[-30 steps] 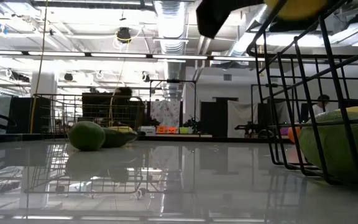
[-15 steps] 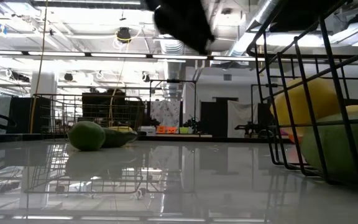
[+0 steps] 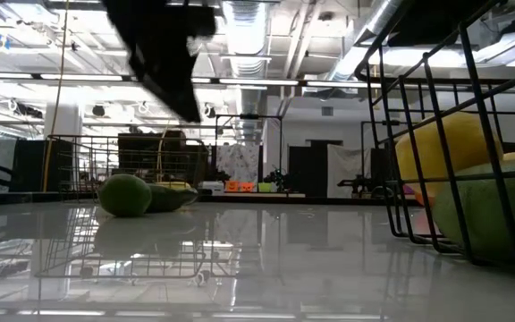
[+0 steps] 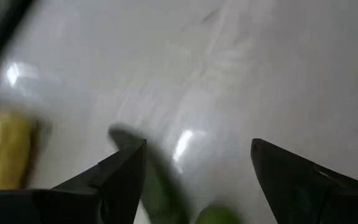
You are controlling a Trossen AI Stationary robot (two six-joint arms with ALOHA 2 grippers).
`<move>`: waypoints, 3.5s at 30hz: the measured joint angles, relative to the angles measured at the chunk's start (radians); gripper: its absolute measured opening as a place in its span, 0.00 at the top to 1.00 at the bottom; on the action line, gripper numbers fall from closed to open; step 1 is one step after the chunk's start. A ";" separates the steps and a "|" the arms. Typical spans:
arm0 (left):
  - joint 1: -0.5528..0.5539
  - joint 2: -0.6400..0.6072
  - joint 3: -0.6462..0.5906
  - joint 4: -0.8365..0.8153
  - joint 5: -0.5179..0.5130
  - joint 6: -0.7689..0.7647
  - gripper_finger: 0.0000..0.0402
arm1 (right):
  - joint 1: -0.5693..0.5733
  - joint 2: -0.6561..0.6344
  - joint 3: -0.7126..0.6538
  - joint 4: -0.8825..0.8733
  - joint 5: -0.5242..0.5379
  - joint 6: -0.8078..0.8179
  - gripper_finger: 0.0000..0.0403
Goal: Sort produce into baskets
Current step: Put the green chili pepper into the top wire basket
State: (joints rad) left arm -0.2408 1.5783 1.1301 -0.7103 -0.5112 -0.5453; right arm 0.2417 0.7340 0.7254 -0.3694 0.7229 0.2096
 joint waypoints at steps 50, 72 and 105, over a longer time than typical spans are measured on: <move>0.256 -0.118 -0.469 0.500 0.188 0.023 0.94 | -0.002 0.000 0.000 0.004 -0.001 -0.008 0.31; 0.254 -0.103 -0.301 0.311 0.199 0.059 0.60 | -0.002 0.000 0.000 0.004 -0.001 -0.008 0.31; 0.254 -0.004 -0.270 0.396 0.264 0.143 0.81 | -0.010 0.018 0.000 0.005 0.007 -0.011 0.31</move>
State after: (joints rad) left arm 0.0132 1.5742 0.8600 -0.3142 -0.2469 -0.4019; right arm 0.2319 0.7525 0.7254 -0.3649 0.7296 0.1982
